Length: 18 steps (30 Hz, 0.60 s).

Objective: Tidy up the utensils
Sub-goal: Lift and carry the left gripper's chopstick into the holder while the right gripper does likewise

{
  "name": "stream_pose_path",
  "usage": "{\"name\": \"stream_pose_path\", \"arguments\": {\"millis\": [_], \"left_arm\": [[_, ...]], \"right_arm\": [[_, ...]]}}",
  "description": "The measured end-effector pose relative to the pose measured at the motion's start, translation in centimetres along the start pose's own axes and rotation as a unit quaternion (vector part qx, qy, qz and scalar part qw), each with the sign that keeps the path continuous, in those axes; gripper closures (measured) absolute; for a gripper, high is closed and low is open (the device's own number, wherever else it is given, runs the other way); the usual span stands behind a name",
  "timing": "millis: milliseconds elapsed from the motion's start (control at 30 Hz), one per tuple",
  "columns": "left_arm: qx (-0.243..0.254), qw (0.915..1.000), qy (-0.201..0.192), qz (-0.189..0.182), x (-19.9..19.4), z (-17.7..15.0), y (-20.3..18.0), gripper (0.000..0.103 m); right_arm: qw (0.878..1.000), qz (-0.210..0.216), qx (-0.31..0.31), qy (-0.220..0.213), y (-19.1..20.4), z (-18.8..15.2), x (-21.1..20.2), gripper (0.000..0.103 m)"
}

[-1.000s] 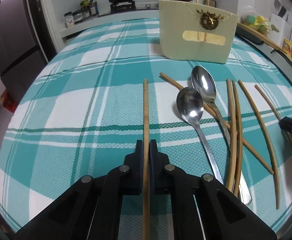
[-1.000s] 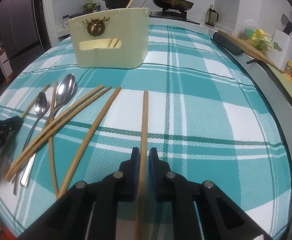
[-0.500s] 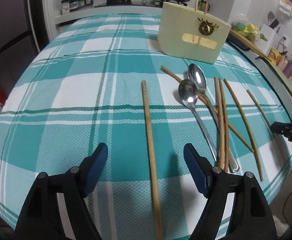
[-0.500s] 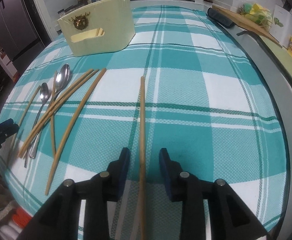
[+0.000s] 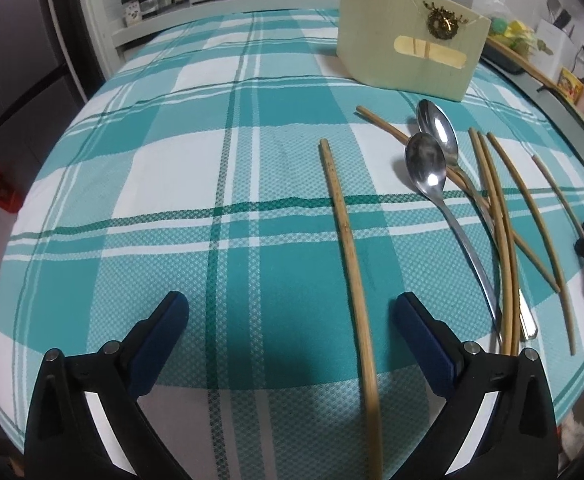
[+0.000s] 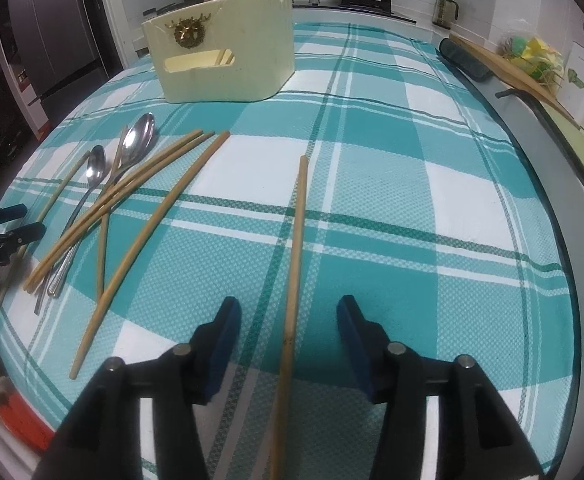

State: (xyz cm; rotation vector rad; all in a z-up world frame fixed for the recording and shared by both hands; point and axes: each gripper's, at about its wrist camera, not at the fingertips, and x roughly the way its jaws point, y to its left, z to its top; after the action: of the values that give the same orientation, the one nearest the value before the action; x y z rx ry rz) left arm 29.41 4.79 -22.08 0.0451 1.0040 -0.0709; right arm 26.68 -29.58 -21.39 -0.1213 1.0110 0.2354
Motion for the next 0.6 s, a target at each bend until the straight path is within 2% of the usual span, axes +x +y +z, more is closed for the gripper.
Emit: {"name": "stream_pose_path", "arguments": {"millis": [100,167,233,333,400,467,533,600], "left_arm": [[-0.001,1.0,-0.006,-0.003,0.0,-0.2,0.1,0.0],[0.007,0.9999,0.004,-0.008,0.1,0.1,0.2,0.0],[0.019,0.9995,0.02,-0.018,0.3,0.6,0.2,0.0],[0.033,0.9979,0.045,-0.035,0.6,1.5,0.4,0.001],[0.039,0.9966,0.055,-0.047,0.7,2.1,0.4,0.002],[0.049,0.9952,0.063,-0.057,1.1,3.0,0.2,0.008],[0.067,0.9943,0.07,-0.046,1.7,4.0,-0.4,0.014],[0.08,0.9931,0.073,-0.045,2.2,5.0,-0.9,0.018]], "right_arm": [[1.0,-0.006,-0.002,0.008,0.4,0.2,0.2,0.039],[1.0,0.006,-0.007,0.011,0.6,0.3,0.4,0.027],[1.0,-0.001,-0.029,0.009,1.3,0.2,0.5,0.025],[0.999,0.013,-0.032,0.019,0.9,0.5,0.5,0.025],[0.998,0.024,-0.037,0.04,0.6,1.0,0.6,0.027],[0.997,0.029,-0.038,0.056,0.3,1.7,0.7,0.035],[0.996,0.034,-0.043,0.07,0.2,2.7,1.1,0.048],[0.995,0.038,-0.051,0.082,0.1,3.7,1.6,0.053]]}}
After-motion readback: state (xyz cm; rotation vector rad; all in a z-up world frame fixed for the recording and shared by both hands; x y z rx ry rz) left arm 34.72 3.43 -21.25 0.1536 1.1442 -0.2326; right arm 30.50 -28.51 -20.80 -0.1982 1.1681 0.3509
